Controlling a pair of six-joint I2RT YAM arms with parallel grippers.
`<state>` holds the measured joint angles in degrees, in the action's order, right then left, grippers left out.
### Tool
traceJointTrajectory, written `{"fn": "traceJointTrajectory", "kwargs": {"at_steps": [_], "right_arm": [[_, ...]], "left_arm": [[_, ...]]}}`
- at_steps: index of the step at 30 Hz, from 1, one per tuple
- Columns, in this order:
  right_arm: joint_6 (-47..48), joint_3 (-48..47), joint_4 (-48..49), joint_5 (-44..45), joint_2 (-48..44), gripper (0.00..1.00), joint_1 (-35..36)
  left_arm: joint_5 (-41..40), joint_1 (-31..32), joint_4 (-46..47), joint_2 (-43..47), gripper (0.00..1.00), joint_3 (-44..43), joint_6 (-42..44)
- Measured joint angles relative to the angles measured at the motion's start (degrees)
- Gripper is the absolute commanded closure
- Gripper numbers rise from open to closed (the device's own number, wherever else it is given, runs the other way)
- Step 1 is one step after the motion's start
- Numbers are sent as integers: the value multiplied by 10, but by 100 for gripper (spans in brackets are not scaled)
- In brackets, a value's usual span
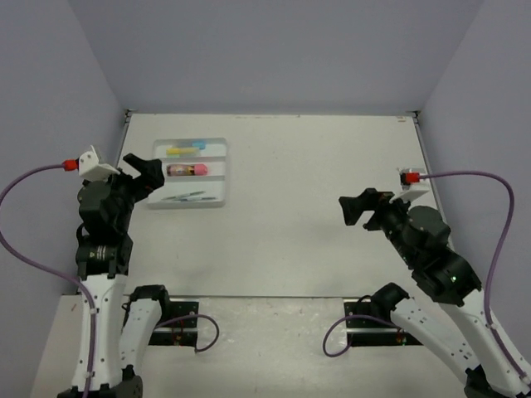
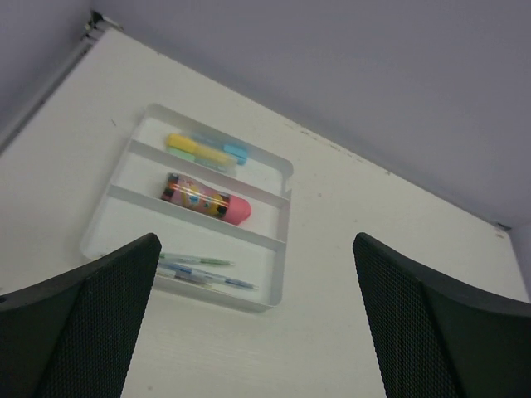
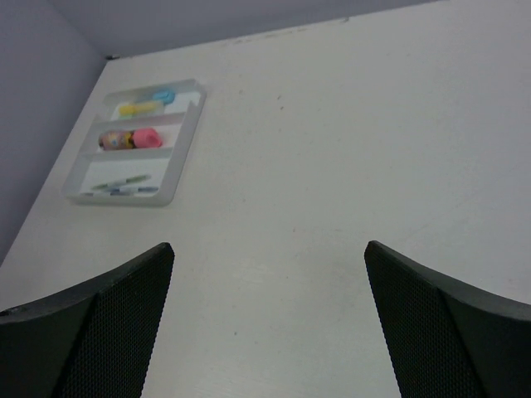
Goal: Sort the stationery into containers
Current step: Reset both arms
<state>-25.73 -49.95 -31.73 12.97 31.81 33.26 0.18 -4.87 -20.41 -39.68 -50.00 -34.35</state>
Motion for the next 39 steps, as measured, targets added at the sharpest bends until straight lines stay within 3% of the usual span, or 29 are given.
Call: {"fn": "traceJointTrajectory", "kwargs": {"at_steps": [5, 12, 25, 39], "right_arm": [[3, -14, -36, 74, -61, 1, 0], [23, -18, -98, 106, -137, 1, 0], [50, -18, -146, 146, -173, 1, 0], [46, 25, -140, 145, -176, 1, 0]], "left_arm": [[-25, 24, -37, 114, 0, 19, 103], [-36, 40, -79, 214, 0, 29, 167], [12, 42, -171, 210, 0, -58, 201], [38, 51, -213, 228, 0, -41, 189]]}}
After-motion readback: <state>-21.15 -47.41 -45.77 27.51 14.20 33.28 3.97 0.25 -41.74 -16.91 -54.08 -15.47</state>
